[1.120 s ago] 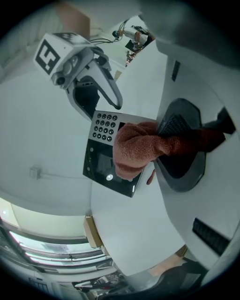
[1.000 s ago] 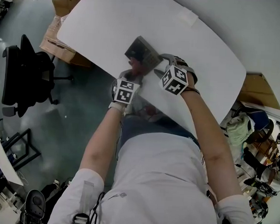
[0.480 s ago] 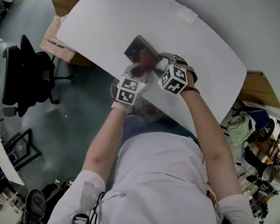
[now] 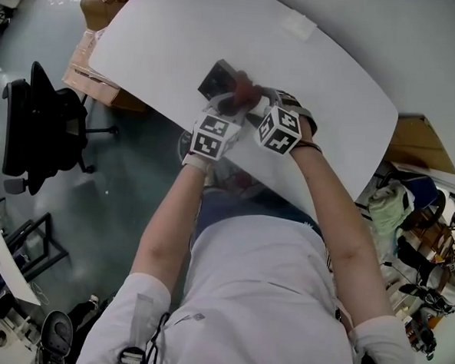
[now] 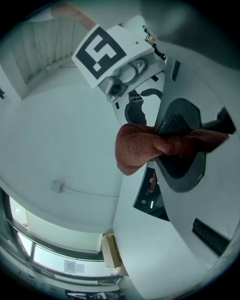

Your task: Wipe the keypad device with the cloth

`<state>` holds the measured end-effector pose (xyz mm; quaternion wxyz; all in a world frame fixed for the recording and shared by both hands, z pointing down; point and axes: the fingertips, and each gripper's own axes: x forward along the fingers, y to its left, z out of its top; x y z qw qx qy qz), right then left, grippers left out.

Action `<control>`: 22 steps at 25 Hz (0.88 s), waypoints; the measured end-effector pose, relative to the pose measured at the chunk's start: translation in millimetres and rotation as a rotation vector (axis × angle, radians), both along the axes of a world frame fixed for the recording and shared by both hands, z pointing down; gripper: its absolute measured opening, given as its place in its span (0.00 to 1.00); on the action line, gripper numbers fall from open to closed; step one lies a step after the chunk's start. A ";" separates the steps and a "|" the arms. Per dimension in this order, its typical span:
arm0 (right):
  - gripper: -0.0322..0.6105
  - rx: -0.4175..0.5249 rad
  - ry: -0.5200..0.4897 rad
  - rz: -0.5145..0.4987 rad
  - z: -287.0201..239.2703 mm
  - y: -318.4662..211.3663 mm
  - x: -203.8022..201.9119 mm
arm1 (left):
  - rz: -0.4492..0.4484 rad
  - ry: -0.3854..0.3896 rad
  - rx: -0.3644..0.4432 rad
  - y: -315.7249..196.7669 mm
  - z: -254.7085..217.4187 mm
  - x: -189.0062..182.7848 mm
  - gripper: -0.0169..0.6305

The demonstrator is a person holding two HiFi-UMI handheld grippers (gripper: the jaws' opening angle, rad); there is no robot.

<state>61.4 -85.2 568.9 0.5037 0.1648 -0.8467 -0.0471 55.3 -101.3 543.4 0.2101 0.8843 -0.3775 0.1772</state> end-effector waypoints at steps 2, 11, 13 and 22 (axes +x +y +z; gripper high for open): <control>0.43 -0.001 -0.003 0.002 -0.6 -0.1 0.4 | -0.003 0.006 -0.001 0.6 2.8 -0.4 0.12; 0.43 -0.002 -0.008 0.005 -2.8 -0.2 0.1 | 0.001 0.021 0.008 0.8 1.3 -1.2 0.12; 0.43 -0.002 -0.012 0.010 -3.0 -0.2 0.3 | 0.008 0.011 0.004 3.1 4.2 -2.2 0.12; 0.43 0.003 -0.014 0.019 -3.5 1.9 1.2 | -0.006 -0.006 -0.016 17.3 19.0 -11.4 0.12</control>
